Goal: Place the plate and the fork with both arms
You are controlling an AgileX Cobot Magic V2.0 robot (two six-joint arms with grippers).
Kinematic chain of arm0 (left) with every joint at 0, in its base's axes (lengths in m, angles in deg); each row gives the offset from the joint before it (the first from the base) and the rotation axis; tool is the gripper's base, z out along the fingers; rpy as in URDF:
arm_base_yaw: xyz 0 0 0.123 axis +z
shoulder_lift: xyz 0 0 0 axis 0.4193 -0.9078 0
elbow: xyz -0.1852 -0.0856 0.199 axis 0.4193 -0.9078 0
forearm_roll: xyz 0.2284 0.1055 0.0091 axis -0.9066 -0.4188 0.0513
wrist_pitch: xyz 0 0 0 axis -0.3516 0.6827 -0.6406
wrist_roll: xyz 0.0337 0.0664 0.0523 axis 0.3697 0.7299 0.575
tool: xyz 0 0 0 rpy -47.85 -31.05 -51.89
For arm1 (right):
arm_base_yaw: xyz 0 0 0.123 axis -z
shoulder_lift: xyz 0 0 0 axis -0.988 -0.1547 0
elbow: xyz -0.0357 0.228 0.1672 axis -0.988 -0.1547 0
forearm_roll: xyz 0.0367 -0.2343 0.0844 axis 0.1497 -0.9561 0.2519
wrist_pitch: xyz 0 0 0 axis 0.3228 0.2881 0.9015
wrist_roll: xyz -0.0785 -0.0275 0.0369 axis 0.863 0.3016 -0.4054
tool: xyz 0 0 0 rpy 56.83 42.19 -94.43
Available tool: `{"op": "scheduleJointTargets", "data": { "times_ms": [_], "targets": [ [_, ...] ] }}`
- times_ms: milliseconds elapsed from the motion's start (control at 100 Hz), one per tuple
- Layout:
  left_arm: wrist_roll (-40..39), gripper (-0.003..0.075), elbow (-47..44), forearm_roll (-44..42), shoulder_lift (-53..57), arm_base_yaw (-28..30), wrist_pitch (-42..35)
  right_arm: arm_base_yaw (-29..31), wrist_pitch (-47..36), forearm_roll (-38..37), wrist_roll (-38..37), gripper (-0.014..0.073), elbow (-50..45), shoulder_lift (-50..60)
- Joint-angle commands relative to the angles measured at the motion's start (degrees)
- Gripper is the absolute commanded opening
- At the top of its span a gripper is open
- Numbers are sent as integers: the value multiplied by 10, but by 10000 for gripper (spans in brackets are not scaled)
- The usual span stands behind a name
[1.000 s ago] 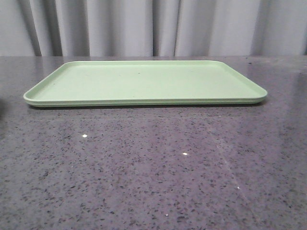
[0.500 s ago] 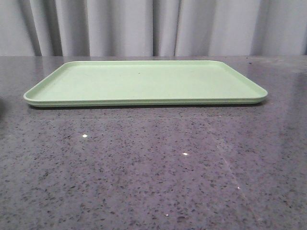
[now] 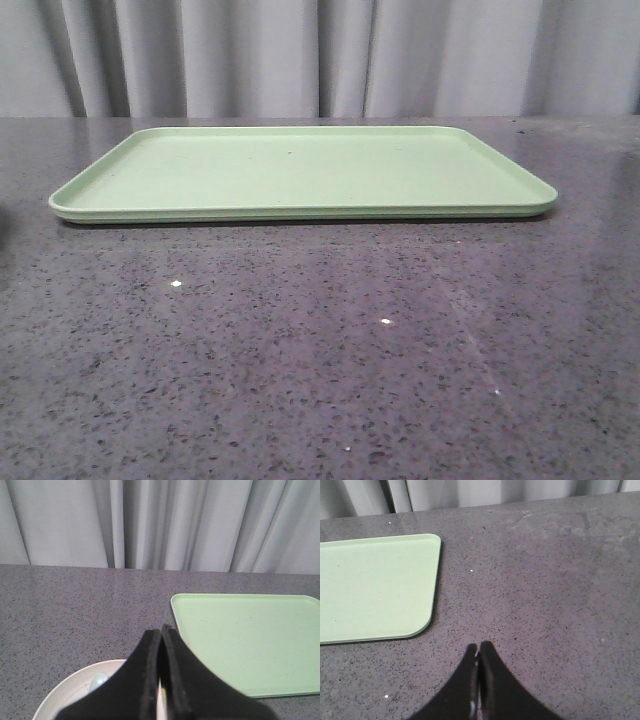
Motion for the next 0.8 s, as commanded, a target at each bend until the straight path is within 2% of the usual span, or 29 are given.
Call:
{"op": "scheduleJointTargets", "data": {
  "times_ms": [0,200,270,330,430,530,600,650,790],
  "targets": [
    [-4,-21,33,2,-36,2,-34,-2,-31,0,3,-66,30,-37],
    [-4,-20,39,2,-70,2,-33,-2,-27,0,3,-53,36,-75],
    [-4,-16,39,2,-73,2,-29,-2,-27,0,3,1,36,-80],
    [-4,5,39,2,-73,2,-28,-2,-27,0,3,93,36,-81],
    [-4,104,39,2,-73,2,-28,-2,-27,0,3,283,36,-81],
    [-4,275,39,2,-73,2,-28,-2,-27,0,3,454,36,-81],
    [-4,391,39,2,-73,2,-28,-2,-28,0,3,497,36,-81],
    [-4,442,39,2,-73,2,-34,-2,-33,0,3,497,36,-81],
    [-4,449,39,2,-73,2,-50,-2,-50,0,3,497,35,-81]
  ]
}}
